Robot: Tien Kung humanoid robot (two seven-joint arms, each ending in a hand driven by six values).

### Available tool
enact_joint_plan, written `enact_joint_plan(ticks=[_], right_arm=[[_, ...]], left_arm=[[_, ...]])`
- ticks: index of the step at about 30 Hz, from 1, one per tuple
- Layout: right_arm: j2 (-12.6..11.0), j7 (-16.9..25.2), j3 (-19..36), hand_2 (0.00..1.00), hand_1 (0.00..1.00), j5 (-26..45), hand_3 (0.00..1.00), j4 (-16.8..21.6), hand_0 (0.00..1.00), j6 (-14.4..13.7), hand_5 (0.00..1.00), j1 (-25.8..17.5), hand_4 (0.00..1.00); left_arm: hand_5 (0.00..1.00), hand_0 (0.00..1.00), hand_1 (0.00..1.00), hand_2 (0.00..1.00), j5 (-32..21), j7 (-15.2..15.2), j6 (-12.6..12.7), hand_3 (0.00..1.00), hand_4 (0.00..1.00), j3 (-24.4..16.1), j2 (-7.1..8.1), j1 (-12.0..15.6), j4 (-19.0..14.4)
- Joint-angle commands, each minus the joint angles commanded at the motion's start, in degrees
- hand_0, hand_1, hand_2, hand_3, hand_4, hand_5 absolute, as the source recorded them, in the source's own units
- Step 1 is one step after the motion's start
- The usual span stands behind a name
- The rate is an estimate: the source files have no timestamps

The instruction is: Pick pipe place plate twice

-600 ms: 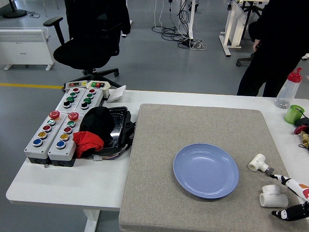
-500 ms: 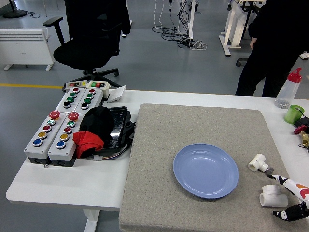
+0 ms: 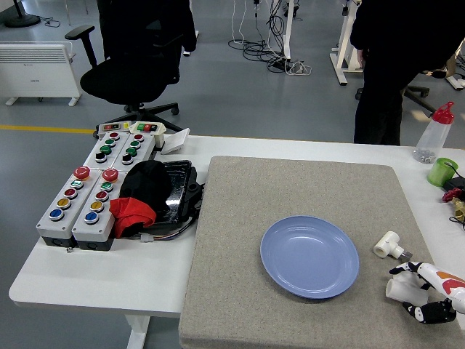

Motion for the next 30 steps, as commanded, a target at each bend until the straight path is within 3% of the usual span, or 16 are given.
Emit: enact_joint_plan(ticks=[2, 3, 10, 15, 20, 21, 22, 26, 27, 30], right_arm=[[-0.09, 0.30, 0.59, 0.534, 0.521, 0.93, 0.596, 0.62, 0.462, -0.21, 0.002, 0.12, 0.472], [-0.12, 0.35, 0.71, 0.530, 0.506, 1.09, 0.583, 0.79, 0.413, -0.28, 0.002, 0.18, 0.464], [0.46, 0.14, 1.16, 0.530, 0.507, 0.66, 0.579, 2.99, 0.408, -1.10, 0.002, 2.06, 0.443], [4.50, 0.20, -1.96, 0.534, 0.512, -0.04, 0.580, 3.97, 0.422, -1.47, 0.002, 8.02, 0.438], [10.04, 1.02, -8.98, 0.534, 0.512, 0.36, 0.580, 0.28, 0.422, -2.28, 0.002, 15.62, 0.438], [11.28, 1.37, -11.01, 0.546, 0.565, 0.59, 0.587, -1.18, 0.497, -2.69, 0.002, 17.24, 0.449], [12.30, 1.50, -12.80, 0.546, 0.565, 0.21, 0.587, -2.49, 0.497, -2.96, 0.002, 18.55, 0.449], [15.29, 1.69, -17.13, 0.546, 0.565, -0.60, 0.587, -7.31, 0.497, -3.33, 0.002, 21.44, 0.449], [15.50, 1.68, -17.41, 0.697, 0.719, -0.64, 0.701, -7.87, 0.720, -3.28, 0.002, 21.63, 0.533], [16.34, -0.45, -18.47, 0.697, 0.719, -1.42, 0.701, -10.45, 0.720, -1.02, 0.002, 22.53, 0.533]], left_arm=[[0.998, 0.668, 0.651, 0.666, 0.03, 0.03, -0.03, 0.613, 0.478, 0.00, 0.01, -0.01, -0.01], [0.998, 0.668, 0.649, 0.666, 0.06, 0.05, -0.04, 0.614, 0.479, 0.00, 0.01, -0.01, -0.01], [0.998, 0.668, 0.650, 0.666, -0.15, 0.03, 0.00, 0.614, 0.479, 0.08, 0.04, 0.06, -0.01], [0.998, 0.668, 0.649, 0.666, -0.19, 0.25, -0.06, 0.613, 0.478, 0.18, 0.02, 0.12, -0.14], [0.998, 0.668, 0.649, 0.666, -0.57, 0.52, -0.11, 0.613, 0.478, 0.60, 0.00, 0.23, -0.35], [0.998, 0.669, 0.646, 0.665, -0.62, 0.59, -0.13, 0.613, 0.480, 0.69, -0.01, 0.25, -0.40], [0.998, 0.669, 0.646, 0.665, -0.69, 0.64, -0.16, 0.613, 0.480, 0.82, -0.01, 0.27, -0.44], [0.998, 0.669, 0.646, 0.665, -1.29, 0.77, -0.02, 0.613, 0.480, 1.36, -0.04, 0.32, -0.61], [0.998, 0.669, 0.645, 0.666, -1.33, 0.77, 0.01, 0.611, 0.479, 1.38, -0.04, 0.33, -0.62], [0.998, 0.669, 0.645, 0.666, -1.55, 0.68, 0.11, 0.611, 0.479, 1.55, 0.00, 0.43, -0.64]])
